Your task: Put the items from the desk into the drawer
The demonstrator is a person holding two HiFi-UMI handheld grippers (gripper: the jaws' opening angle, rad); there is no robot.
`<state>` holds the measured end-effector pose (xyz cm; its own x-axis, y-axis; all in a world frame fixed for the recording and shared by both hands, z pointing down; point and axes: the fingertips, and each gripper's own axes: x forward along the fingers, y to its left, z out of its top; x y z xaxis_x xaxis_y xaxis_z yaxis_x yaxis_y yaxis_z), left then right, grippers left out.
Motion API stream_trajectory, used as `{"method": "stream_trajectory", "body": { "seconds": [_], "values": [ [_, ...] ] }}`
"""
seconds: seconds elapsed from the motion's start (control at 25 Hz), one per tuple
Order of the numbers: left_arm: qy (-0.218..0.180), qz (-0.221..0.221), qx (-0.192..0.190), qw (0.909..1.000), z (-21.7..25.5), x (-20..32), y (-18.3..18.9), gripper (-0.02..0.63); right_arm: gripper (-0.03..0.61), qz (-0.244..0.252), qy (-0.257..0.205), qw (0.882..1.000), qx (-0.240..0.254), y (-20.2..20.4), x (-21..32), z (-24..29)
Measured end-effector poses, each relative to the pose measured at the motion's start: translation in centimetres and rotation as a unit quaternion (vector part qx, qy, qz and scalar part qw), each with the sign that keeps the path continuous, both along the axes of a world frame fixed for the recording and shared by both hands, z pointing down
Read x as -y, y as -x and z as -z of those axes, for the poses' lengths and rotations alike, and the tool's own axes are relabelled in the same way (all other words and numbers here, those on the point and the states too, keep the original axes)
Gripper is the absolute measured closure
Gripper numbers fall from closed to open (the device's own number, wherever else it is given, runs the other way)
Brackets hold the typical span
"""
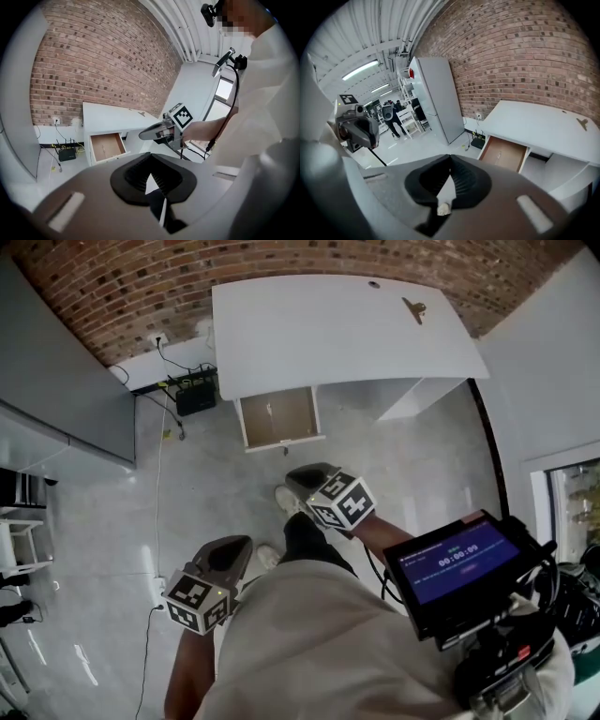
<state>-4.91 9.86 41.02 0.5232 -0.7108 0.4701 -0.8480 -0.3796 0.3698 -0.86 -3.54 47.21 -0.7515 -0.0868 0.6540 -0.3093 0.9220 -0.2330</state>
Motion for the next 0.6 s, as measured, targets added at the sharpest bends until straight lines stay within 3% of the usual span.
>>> {"method": "stream_trajectory", "body": {
  "seconds": [0.6],
  "values": [
    [-0.002, -0.016, 0.007, 0.9998, -1.5, 1.2, 0.9, 0.606, 0.575, 0.06, -0.04, 0.997, 0.01, 2.2, -2.9, 1.6]
  ]
}}
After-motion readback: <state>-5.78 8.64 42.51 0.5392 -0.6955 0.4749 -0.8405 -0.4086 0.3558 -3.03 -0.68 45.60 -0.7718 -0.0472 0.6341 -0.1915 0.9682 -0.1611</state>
